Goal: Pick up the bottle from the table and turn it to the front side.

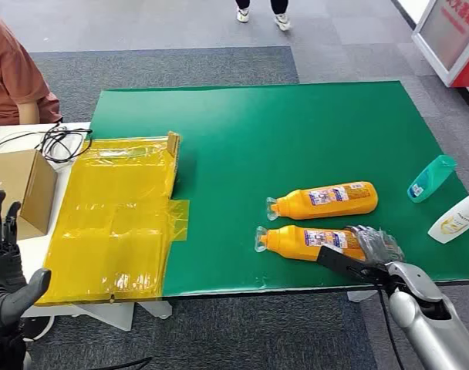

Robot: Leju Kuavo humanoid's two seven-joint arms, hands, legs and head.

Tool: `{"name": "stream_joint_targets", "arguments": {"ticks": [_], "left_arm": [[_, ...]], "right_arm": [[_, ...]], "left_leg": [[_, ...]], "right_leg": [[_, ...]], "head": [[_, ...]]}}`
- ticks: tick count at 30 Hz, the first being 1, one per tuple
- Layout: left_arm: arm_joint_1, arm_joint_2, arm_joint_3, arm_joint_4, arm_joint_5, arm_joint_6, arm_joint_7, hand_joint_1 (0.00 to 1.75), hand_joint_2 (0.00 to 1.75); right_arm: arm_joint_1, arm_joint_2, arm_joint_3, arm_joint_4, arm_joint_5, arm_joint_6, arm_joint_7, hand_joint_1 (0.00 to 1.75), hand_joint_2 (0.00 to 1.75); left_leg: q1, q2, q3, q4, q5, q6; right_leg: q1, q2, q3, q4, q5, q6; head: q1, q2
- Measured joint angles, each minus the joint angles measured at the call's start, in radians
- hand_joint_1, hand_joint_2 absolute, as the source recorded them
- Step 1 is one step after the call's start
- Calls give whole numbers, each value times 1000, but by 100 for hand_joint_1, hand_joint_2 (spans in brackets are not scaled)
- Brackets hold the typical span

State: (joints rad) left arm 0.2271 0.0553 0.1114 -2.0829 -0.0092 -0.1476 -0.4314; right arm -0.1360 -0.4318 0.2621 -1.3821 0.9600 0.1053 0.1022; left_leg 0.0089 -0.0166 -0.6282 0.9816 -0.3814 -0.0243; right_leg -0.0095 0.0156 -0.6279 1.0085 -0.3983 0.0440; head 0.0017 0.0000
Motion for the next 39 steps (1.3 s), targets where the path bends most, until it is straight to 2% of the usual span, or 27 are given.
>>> {"name": "stream_joint_targets", "arguments": {"ticks": [6,9,16,21,28,33,37,39], "left_arm": [[6,0,0,0,0,0,-1,0,175],[16,0,0,0,1,0,-3,0,175],[30,-4,14,0,15,-5,-2,0,175],[33,-10,29,0,29,-21,-2,0,175],[26,-13,29,1,49,-28,-1,0,175],[16,-12,27,3,50,-23,-1,0,175],[-74,-3,0,54,55,17,23,0,175],[-103,2,-10,80,63,21,30,0,175]], "right_arm": [[38,12,-25,-42,-78,-31,-34,175,175],[85,19,-55,-119,-108,-58,-47,175,175],[166,22,-106,-287,-76,-71,-46,175,175],[196,33,-130,-371,-153,-95,-106,175,175],[163,80,-156,-426,-324,-122,-191,175,175],[139,100,-157,-429,-372,-125,-209,175,175],[31,190,-149,-408,-572,-121,-255,175,175],[6,212,-141,-394,-612,-120,-262,175,175]], "left_leg": [[0,0,0,0,0,0],[0,0,0,0,0,0],[0,0,0,0,0,0],[0,0,0,0,0,0],[0,0,0,0,0,0],[0,0,0,0,0,0],[0,0,0,0,1,0],[0,0,0,0,1,0]], "right_leg": [[0,0,0,0,0,0],[0,0,0,0,0,0],[0,0,0,0,-1,1],[0,0,0,0,-1,0],[0,0,0,0,-1,0],[0,0,0,0,-1,0],[0,0,0,0,0,0],[0,0,0,0,0,0]], "head": [[0,0],[0,0],[0,0],[0,0],[0,0],[0,0],[0,0],[0,0]]}}
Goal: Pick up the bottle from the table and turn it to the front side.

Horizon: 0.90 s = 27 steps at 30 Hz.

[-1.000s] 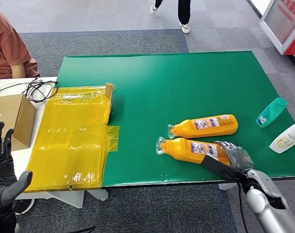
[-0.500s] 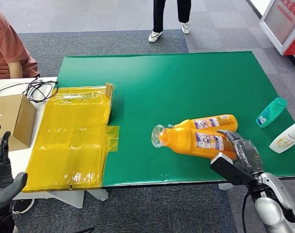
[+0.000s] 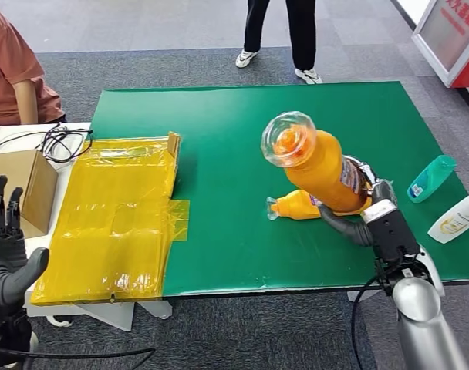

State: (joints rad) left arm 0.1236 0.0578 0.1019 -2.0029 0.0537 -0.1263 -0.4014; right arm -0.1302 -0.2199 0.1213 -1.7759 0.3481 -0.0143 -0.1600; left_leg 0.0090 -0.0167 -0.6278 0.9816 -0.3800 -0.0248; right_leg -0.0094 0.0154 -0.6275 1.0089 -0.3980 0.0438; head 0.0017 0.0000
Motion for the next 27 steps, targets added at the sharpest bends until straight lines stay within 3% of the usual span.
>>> {"name": "stream_joint_targets", "arguments": {"ticks": [12,22,27], "left_arm": [[-139,29,-67,119,28,-9,25,0,175],[-417,30,-256,270,125,-50,140,0,175],[-507,22,-327,325,171,-63,179,0,175]], "right_arm": [[-94,74,66,87,-83,-4,-19,175,175],[-246,166,207,241,-98,-85,-39,175,175],[-294,194,251,306,-81,-112,-39,175,175]], "left_leg": [[0,0,0,0,0,0],[0,0,0,0,5,-1],[0,0,-1,0,5,-1]], "right_leg": [[0,0,0,0,1,0],[0,0,-1,1,5,0],[0,0,-1,1,5,0]], "head": [[0,0],[0,0],[0,0]]}}
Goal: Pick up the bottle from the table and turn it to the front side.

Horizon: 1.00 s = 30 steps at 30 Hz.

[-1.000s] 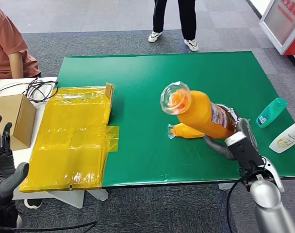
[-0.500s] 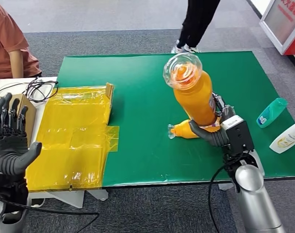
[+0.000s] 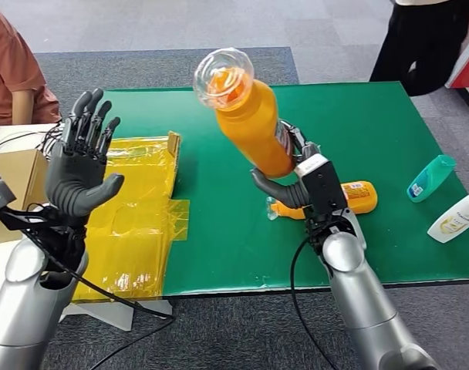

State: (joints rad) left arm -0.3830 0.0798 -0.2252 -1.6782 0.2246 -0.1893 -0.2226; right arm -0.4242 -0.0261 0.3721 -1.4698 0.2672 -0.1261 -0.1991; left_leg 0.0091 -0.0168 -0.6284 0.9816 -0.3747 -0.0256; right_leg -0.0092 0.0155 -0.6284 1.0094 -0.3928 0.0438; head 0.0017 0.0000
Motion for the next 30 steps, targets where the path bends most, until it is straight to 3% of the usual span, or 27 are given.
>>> {"name": "stream_joint_targets", "arguments": {"ticks": [14,30], "left_arm": [[-174,-82,-174,104,29,31,61,0,175],[-237,-114,-240,157,22,85,76,0,175]], "right_arm": [[-113,85,80,139,-15,-29,4,175,175],[-134,119,187,176,35,-48,-23,175,175]], "left_leg": [[0,0,0,0,0,0],[0,0,0,0,0,0]], "right_leg": [[0,0,0,0,0,0],[0,0,-1,0,0,0]], "head": [[0,0],[0,0]]}}
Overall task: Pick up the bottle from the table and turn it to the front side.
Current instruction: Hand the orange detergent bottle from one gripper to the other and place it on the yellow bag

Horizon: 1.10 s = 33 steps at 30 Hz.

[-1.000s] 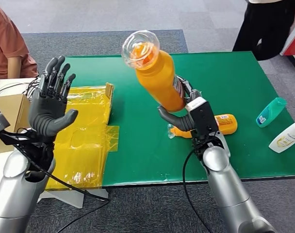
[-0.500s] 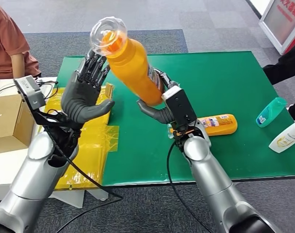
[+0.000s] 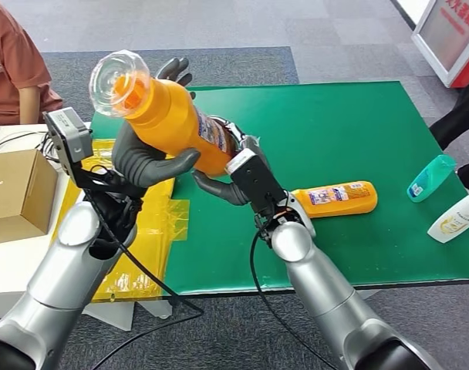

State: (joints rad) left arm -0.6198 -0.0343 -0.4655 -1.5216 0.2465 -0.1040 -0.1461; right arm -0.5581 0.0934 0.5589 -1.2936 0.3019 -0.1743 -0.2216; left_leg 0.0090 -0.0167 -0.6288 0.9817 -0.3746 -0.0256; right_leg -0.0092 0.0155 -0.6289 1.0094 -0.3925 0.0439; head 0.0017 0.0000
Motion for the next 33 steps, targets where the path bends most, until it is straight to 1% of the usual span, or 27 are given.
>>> {"name": "stream_joint_targets", "arguments": {"ticks": [9,11,13,15,31,32,33], "left_arm": [[-11,-4,-18,7,-51,38,2,1,175],[-11,-4,-20,8,-52,39,2,14,175],[-11,-4,-21,8,-52,41,3,100,175],[-11,-4,-23,8,-52,43,4,175,175],[-15,-4,-27,8,-39,44,5,175,175],[-15,-4,-27,8,-39,43,5,175,175],[-15,-4,-27,8,-38,43,5,175,175]], "right_arm": [[6,0,25,-4,19,-15,-5,175,175],[10,0,27,-9,20,-16,-5,175,175],[16,0,29,-18,21,-17,-5,175,175],[21,-1,30,-26,22,-19,-5,175,175],[40,-3,37,-53,22,-19,-5,175,175],[40,-3,37,-53,22,-19,-5,173,175],[40,-3,38,-53,22,-19,-5,157,175]], "left_leg": [[0,0,0,0,0,0],[0,0,0,0,0,0],[0,0,0,0,0,0],[0,0,0,0,0,0],[0,0,0,0,0,0],[0,0,0,0,0,0],[0,0,0,0,0,0]], "right_leg": [[0,0,0,0,0,0],[0,0,0,0,0,0],[0,0,0,0,0,0],[0,0,0,0,0,0],[0,0,0,0,0,0],[0,0,0,0,0,0],[0,0,0,0,0,0]], "head": [[0,0],[0,0],[0,0],[0,0],[0,0],[0,0],[0,0]]}}
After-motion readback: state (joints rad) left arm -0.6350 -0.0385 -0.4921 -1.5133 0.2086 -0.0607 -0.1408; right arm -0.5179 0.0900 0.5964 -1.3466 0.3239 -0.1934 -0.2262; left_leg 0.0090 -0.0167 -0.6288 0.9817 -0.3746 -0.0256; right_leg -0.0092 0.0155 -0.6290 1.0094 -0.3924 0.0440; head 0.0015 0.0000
